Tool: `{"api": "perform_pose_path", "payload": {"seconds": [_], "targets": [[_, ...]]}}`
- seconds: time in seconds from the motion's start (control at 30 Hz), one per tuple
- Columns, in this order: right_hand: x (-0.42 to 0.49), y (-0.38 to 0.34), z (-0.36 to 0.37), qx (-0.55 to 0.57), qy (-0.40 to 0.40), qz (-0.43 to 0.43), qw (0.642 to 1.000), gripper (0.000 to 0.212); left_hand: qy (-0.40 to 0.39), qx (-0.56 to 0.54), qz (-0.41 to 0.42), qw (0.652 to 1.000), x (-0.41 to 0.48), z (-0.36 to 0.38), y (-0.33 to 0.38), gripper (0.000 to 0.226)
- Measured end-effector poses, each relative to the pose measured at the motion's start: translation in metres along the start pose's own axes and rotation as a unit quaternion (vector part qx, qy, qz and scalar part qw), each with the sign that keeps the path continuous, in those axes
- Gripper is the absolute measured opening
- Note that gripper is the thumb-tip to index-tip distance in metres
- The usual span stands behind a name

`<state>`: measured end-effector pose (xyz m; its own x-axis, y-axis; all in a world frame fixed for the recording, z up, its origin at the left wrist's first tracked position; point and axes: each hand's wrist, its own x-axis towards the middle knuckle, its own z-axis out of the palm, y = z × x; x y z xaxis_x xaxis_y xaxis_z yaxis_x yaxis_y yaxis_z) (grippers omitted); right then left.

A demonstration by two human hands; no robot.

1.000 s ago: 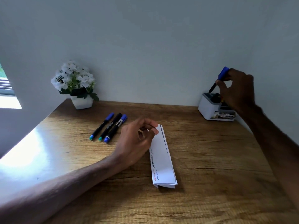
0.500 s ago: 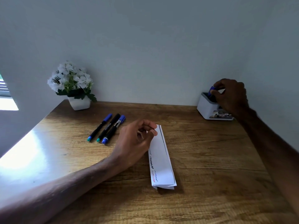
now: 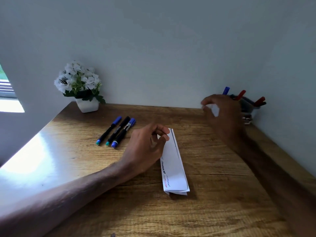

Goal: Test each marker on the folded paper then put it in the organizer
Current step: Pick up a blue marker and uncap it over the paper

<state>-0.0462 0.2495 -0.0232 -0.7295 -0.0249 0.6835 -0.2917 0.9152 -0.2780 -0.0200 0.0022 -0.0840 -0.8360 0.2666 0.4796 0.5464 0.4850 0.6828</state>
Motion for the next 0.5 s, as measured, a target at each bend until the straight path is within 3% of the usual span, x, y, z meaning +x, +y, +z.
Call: {"api": "perform_pose_path", "payload": {"seconds": [0.2,0.4,0.5], "targets": [[-0.045,-0.064,0.027,0.046,-0.151,-0.097,0.983,0.013,-0.022,0.242,0.065,0.968,-0.004,-0.017,-0.010,0.028],[-0.056,-0.069,0.036,0.055,-0.203,-0.116,0.971,0.019,-0.007,0.429,-0.025,0.903,0.000,-0.043,-0.025,0.043],[-0.055,-0.067,0.035,0.061,-0.205,-0.116,0.970,0.019,-0.018,0.427,-0.029,0.903,0.002,-0.053,-0.031,0.032]]}}
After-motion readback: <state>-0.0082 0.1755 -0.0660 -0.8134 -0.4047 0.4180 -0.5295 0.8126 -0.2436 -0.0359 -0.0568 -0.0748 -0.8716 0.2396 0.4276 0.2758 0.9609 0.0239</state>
